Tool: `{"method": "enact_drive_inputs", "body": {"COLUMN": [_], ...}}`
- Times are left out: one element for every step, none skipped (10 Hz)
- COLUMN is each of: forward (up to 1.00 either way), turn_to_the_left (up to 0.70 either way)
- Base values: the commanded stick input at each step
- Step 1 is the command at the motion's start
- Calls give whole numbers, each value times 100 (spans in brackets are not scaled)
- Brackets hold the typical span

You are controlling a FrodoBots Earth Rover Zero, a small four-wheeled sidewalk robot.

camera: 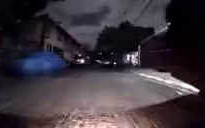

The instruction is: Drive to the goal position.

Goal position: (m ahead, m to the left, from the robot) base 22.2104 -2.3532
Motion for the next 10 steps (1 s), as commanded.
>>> {"method": "enact_drive_inputs", "body": {"forward": [100, 100, 100, 100, 100, 100, 100, 100, 100, 100], "turn_to_the_left": [0, 0, 0, 0, 0, 0, 0, 0, 0, 0]}}
